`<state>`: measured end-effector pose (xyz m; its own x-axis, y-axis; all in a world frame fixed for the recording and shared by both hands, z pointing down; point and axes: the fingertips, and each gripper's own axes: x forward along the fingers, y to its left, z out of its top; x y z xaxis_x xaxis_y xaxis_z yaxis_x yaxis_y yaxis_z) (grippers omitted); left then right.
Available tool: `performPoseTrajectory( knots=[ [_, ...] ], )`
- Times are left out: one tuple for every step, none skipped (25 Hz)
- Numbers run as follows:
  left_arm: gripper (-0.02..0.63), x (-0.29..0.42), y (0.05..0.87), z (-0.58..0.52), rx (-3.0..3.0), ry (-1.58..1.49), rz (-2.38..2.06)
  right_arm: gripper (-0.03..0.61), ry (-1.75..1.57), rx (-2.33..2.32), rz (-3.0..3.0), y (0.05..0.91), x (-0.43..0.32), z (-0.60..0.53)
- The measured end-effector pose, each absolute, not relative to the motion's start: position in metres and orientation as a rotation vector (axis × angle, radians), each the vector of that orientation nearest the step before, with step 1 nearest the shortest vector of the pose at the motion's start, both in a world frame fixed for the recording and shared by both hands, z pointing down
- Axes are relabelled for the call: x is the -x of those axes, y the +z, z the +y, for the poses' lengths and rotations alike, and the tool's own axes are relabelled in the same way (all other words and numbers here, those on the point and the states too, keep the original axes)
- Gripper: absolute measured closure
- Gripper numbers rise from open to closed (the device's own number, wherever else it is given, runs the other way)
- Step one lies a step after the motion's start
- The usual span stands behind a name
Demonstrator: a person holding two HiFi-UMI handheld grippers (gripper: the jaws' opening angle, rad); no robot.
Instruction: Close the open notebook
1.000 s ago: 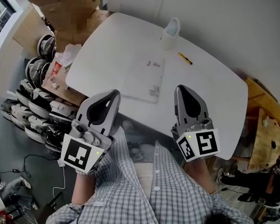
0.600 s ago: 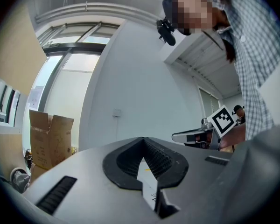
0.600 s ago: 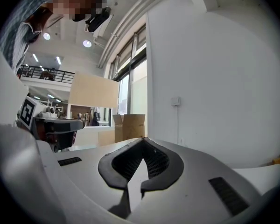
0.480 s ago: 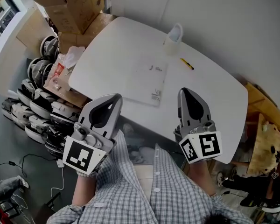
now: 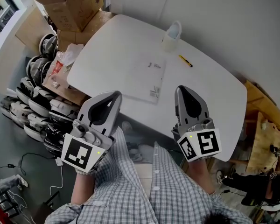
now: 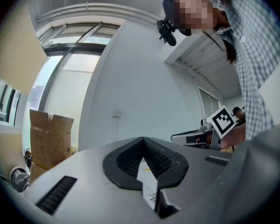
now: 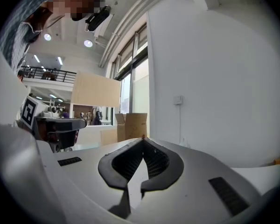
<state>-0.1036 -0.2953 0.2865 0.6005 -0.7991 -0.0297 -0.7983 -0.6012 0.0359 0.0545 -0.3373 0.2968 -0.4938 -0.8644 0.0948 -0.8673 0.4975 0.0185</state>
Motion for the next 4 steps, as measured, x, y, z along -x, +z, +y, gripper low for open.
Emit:
performPoseTrajectory(
  knots=[
    [0.607, 0.1028, 0.2861, -0.2953, -2.796, -0.067, -1.393, 0.558, 0.058, -1.524, -2.640, 0.2981, -0.0543, -0.3371],
    [0.607, 0.1018, 0.2858, -0.2953, -2.798, -0.068, -1.392, 0.558, 0.065, -1.518, -2.642, 0.2990, -0.0543, -0.3368],
    [0.606, 0.1008, 0.2855, -0.2952, -2.800, -0.069, -1.390, 0.558, 0.072, -1.512, -2.643, 0.2998, -0.0543, -0.3364],
    [0.606, 0.0999, 0.2852, -0.2952, -2.801, -0.070, -1.389, 0.558, 0.077, -1.506, -2.645, 0.3004, -0.0543, -0.3360]
  ],
)
